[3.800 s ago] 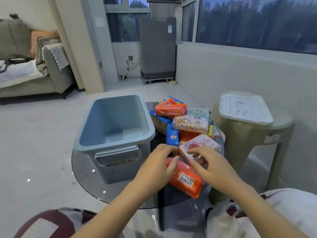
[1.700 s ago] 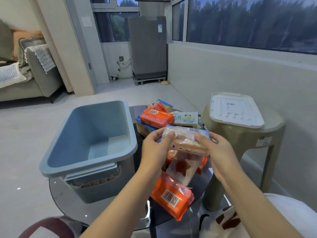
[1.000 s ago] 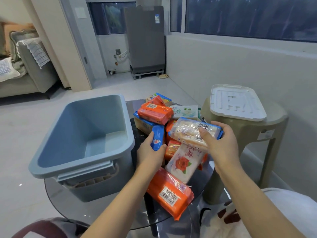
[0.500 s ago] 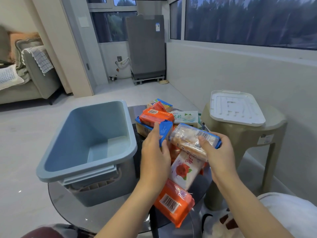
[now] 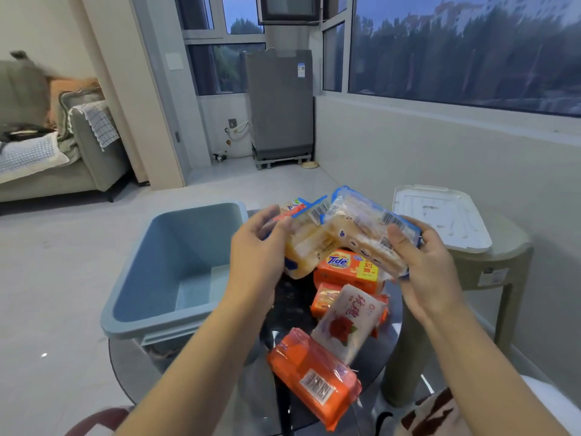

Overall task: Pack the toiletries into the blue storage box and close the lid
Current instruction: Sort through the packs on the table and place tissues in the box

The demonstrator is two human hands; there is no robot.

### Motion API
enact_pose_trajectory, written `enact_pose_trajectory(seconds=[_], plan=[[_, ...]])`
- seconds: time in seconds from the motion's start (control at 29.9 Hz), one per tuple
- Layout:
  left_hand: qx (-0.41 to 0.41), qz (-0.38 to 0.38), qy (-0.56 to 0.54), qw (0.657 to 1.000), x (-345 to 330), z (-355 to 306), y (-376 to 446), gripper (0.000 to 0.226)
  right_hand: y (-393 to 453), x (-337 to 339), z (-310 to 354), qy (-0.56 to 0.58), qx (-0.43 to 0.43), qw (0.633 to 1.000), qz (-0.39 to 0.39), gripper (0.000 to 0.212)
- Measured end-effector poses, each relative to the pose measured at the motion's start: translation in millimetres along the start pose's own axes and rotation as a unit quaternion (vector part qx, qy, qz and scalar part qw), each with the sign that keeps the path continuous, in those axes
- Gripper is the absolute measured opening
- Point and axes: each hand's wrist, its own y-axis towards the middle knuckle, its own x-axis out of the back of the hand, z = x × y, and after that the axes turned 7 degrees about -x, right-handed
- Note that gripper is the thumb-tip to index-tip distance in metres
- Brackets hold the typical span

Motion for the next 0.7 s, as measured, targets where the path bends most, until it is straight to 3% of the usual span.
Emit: enact_pose_trajectory(seconds=[0.1, 0.27, 0.57, 0.7], plan=[[0.092, 0.039, -0.066, 0.993, 18.4, -9.8, 13.6, 0.027, 4.7, -20.8, 2.9, -0.023, -0.012, 0.998, 0.049, 0.041], [0.186, 0.096, -0.070, 0.975, 52.0, -20.8, 34.6, 0.034, 20.9, -61.6, 1.2, -0.091, -0.043, 0.987, 0.122, 0.057], [0.259, 0.118, -0.070, 0.956, 94.1, -19.6, 66.4, 0.052, 44.5, -122.4, -21.4, -0.173, -0.164, 0.947, 0.215, 0.039], [0.272, 0.202, -0.046, 0.940, 108.8, -31.6, 77.2, 0.062, 56.0, -138.9, -24.1, -0.230, -0.161, 0.924, 0.258, 0.045]])
